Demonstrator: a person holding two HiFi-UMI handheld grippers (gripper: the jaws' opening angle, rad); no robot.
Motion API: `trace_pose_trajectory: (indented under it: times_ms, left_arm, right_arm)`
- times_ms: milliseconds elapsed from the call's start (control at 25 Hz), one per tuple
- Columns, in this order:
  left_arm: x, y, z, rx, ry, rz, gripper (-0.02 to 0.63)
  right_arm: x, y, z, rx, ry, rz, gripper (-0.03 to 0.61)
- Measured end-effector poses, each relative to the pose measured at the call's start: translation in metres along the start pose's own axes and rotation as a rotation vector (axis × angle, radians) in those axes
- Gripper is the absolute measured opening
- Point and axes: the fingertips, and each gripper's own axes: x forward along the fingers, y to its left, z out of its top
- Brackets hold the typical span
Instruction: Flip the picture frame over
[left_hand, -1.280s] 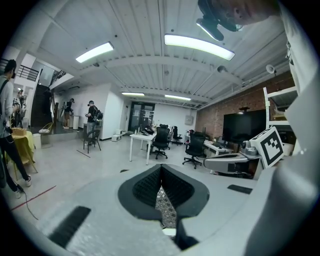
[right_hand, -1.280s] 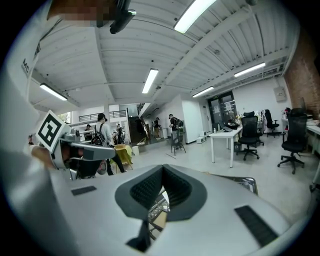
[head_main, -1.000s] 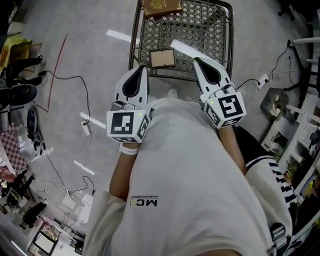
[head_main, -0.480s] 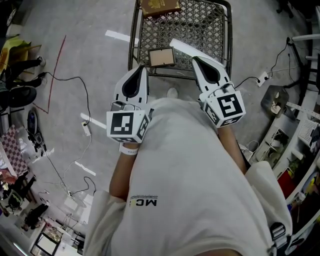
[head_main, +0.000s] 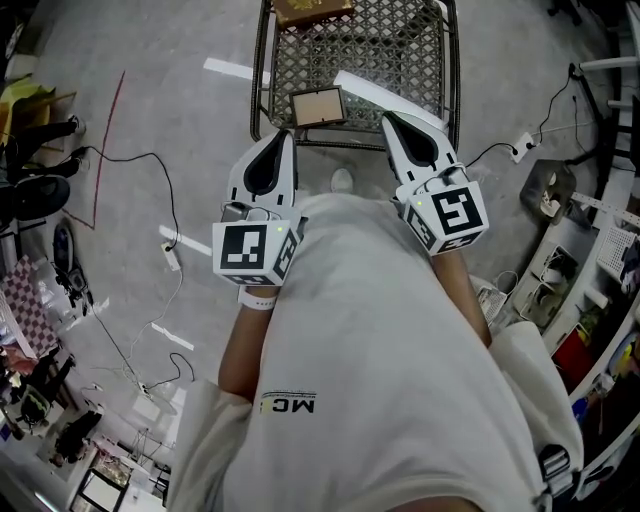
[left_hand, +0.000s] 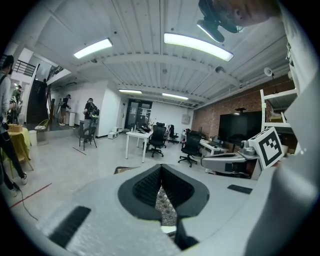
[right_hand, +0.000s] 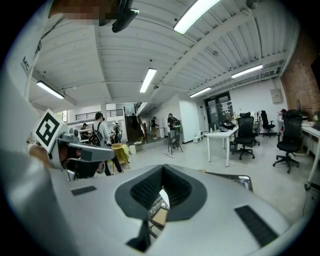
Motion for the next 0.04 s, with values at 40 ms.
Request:
trace_pose_trajectory:
  times_ms: [40]
  left_arm:
    - [-0.0003,-0.0009,-0.0010,-0.002,0.001,0.000,0.025]
  right_arm:
    - [-0.0009,-0.0004,-0.0007,0.000,0.000,-0.001,0.015]
